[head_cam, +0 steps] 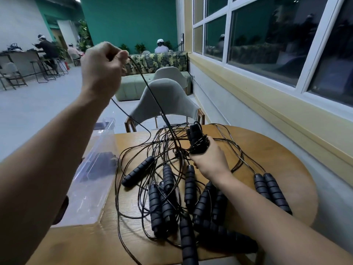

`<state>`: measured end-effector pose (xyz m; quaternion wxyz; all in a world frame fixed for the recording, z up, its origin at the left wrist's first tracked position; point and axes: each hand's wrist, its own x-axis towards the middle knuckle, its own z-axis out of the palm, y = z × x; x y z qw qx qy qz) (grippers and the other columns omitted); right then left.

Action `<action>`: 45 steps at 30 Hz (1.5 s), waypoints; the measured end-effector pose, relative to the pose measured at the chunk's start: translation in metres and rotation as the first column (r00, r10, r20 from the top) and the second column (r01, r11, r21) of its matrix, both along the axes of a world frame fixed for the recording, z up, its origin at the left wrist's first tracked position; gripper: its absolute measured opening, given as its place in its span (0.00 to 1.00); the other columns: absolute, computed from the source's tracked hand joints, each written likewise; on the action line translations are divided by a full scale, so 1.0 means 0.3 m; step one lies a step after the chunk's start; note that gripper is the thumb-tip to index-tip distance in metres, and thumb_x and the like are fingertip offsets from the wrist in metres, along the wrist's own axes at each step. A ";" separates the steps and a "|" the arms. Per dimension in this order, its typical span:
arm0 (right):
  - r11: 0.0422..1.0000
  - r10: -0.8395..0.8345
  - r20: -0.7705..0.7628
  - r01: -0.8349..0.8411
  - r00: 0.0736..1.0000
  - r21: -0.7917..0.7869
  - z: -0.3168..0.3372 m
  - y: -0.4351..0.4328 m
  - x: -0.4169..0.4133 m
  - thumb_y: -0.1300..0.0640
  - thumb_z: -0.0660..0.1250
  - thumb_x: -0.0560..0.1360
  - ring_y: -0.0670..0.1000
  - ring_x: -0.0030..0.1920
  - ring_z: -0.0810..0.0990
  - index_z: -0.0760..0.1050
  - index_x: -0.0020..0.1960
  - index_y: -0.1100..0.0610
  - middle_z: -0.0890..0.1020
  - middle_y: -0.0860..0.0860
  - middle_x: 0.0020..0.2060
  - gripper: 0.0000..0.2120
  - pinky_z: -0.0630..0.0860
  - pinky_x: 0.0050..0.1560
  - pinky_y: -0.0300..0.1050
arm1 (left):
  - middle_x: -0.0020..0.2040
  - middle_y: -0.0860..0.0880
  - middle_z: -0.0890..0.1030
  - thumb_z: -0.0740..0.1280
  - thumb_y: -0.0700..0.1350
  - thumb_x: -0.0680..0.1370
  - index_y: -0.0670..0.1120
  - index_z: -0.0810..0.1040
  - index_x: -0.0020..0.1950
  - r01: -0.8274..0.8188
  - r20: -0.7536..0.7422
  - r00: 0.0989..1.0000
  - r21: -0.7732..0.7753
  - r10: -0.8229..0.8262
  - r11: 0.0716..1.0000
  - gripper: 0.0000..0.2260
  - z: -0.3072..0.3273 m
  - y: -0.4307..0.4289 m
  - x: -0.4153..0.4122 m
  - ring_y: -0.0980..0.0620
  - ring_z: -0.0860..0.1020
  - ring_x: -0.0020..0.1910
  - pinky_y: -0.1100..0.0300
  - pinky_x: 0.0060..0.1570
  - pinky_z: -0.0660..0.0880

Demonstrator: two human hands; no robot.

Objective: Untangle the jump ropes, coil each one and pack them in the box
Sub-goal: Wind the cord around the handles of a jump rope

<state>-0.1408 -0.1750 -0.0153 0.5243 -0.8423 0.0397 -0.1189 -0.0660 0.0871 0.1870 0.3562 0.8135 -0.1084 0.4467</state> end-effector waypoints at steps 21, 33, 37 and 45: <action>0.998 0.016 -0.012 -0.016 1.000 -0.061 -0.028 0.039 -0.002 0.57 0.73 0.72 0.50 0.43 0.80 0.73 0.52 0.49 0.83 0.47 0.43 0.12 0.72 0.37 0.43 | 0.63 0.52 0.83 0.65 0.42 0.79 0.53 0.76 0.68 0.484 -0.626 0.773 0.478 -0.102 0.733 0.17 -0.329 -0.341 -0.064 0.47 0.80 0.58 0.51 0.62 0.77; 1.000 -0.017 0.010 0.017 1.000 0.023 -0.027 0.011 0.003 0.60 0.76 0.71 0.48 0.42 0.81 0.75 0.51 0.51 0.84 0.48 0.42 0.13 0.72 0.38 0.43 | 0.45 0.54 0.77 0.73 0.64 0.74 0.53 0.70 0.66 0.387 -0.522 0.845 0.741 0.110 0.549 0.27 -0.382 -0.314 -0.052 0.44 0.76 0.59 0.45 0.64 0.66; 0.997 -0.050 -0.029 0.052 0.998 0.058 -0.023 0.002 0.016 0.58 0.77 0.69 0.52 0.45 0.84 0.77 0.52 0.49 0.85 0.48 0.43 0.15 0.82 0.46 0.51 | 0.35 0.57 0.71 0.75 0.70 0.70 0.52 0.78 0.52 0.309 -0.431 0.900 0.730 0.060 0.610 0.24 -0.373 -0.297 -0.070 0.43 0.77 0.45 0.52 0.46 0.68; 0.992 -0.051 0.001 0.051 0.999 0.116 -0.015 -0.012 0.025 0.52 0.76 0.63 0.56 0.44 0.86 0.76 0.52 0.46 0.86 0.50 0.43 0.18 0.85 0.49 0.61 | 0.49 0.54 0.80 0.77 0.57 0.75 0.55 0.82 0.43 0.538 -0.601 0.799 0.733 0.026 0.418 0.09 -0.355 -0.279 -0.111 0.52 0.76 0.48 0.56 0.48 0.72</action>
